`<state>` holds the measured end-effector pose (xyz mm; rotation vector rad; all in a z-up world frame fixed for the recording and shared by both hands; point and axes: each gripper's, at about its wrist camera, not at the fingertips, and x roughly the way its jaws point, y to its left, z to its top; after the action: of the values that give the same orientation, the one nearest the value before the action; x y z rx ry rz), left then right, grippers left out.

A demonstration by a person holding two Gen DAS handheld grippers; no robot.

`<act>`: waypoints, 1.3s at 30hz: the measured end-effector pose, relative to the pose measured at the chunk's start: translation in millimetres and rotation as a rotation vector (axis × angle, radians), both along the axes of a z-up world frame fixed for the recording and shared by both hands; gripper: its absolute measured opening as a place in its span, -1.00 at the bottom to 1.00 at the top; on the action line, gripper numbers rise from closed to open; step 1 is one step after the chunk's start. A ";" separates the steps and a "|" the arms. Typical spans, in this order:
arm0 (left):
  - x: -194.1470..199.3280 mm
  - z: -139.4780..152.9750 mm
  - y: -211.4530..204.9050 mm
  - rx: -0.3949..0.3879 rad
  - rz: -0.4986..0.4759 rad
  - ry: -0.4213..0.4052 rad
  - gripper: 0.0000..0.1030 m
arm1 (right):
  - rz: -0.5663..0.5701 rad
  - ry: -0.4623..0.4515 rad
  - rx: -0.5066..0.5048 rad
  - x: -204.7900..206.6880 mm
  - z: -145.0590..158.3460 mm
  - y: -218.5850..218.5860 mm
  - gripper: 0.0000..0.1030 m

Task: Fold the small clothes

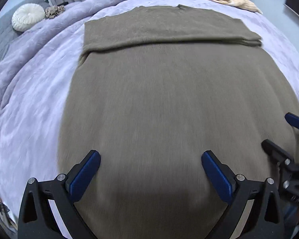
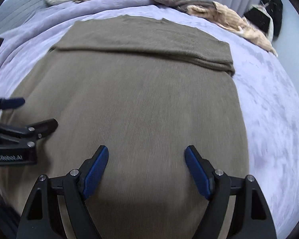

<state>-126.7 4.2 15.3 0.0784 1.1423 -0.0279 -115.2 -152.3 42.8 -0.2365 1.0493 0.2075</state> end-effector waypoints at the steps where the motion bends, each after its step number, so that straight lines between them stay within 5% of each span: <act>1: -19.3 6.4 7.8 -0.022 -0.002 -0.005 0.99 | 0.020 0.005 0.007 -14.6 2.0 -5.4 0.58; 5: -70.8 23.1 58.7 -0.124 0.101 -0.053 0.99 | -0.033 -0.039 0.085 -82.9 26.1 -62.5 0.59; 9: -76.6 -11.5 89.7 -0.286 0.147 0.072 0.99 | -0.162 0.009 0.235 -105.2 18.2 -131.0 0.59; 11: -80.0 -25.8 92.2 -0.347 0.147 0.090 0.99 | -0.160 0.051 0.306 -104.0 7.1 -142.4 0.38; 15: -81.3 -25.4 93.7 -0.396 0.144 0.061 0.99 | -0.093 0.043 0.355 -97.1 -3.9 -129.3 0.27; 20: -87.7 -20.8 88.5 -0.467 0.091 0.038 0.99 | 0.023 0.041 0.419 -85.2 -6.4 -96.8 -0.22; 26: -82.3 -25.5 102.1 -0.557 0.119 0.023 0.99 | 0.041 0.052 0.460 -83.2 -18.6 -82.3 -0.23; 31: -87.2 -22.4 92.5 -0.542 0.101 0.015 0.98 | 0.046 0.063 0.497 -89.7 -20.6 -89.6 -0.22; 34: -91.9 -19.7 99.0 -0.541 0.135 -0.004 0.42 | 0.042 0.072 0.523 -88.9 -23.8 -91.3 -0.24; 36: -93.4 -17.8 104.3 -0.570 0.138 0.004 -0.55 | 0.052 0.076 0.509 -85.6 -22.6 -86.7 -0.50; 37: -93.6 -17.3 106.6 -0.621 0.130 0.020 -0.73 | 0.066 0.087 0.502 -84.5 -20.8 -84.5 -0.74; 39: -96.8 -12.5 106.9 -0.631 0.132 0.018 -0.74 | 0.069 0.092 0.514 -84.7 -16.9 -83.6 -0.76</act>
<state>-223.5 111.2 2.9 -0.5586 1.1101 -0.2696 -199.8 -235.9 25.8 0.2037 1.0445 0.5441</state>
